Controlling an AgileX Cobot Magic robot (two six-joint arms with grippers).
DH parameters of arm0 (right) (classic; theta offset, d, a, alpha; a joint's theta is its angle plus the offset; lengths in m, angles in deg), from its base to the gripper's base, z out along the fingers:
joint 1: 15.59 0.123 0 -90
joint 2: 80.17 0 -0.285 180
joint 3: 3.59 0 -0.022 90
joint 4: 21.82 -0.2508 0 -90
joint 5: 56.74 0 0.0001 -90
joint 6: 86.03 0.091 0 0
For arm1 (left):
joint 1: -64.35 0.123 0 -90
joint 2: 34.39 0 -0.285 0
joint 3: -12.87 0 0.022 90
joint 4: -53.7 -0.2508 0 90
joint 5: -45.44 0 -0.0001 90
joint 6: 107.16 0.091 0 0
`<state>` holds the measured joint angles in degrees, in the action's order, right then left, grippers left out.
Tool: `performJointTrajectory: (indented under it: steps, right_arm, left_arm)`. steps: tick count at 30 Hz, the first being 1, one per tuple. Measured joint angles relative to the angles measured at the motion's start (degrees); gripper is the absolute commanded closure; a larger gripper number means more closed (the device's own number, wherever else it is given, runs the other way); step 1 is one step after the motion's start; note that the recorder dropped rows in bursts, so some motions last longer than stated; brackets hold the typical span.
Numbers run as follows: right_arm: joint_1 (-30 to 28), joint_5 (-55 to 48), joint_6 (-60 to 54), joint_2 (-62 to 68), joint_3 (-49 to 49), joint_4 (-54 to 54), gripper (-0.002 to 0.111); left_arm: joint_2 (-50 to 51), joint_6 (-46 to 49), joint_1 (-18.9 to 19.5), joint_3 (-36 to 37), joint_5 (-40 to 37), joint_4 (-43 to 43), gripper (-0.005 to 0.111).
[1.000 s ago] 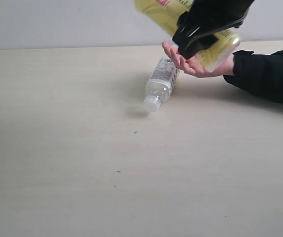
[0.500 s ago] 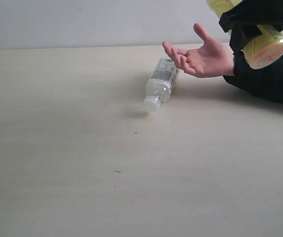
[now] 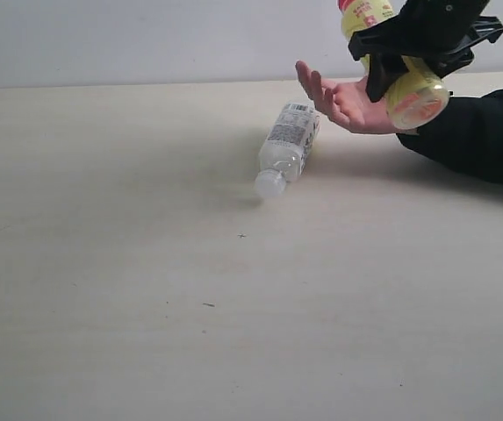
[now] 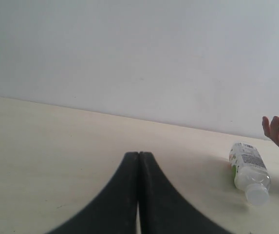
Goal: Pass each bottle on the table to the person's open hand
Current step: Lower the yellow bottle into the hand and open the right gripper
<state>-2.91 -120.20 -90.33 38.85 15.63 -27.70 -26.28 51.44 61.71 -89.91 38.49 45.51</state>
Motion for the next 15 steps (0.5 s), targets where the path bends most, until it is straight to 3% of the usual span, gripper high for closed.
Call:
performJointTrajectory:
  steps: [7,15]
  right_arm:
    - [0.0,-3.9,0.0,6.3,6.1,-0.9,0.108]
    - [0.0,-4.6,1.0,10.0,6.7,-1.2,0.108]
  left_arm:
    - [0.0,0.0,0.0,0.0,0.0,0.0,0.107]
    - [0.0,0.0,0.0,0.0,0.0,0.0,0.107]
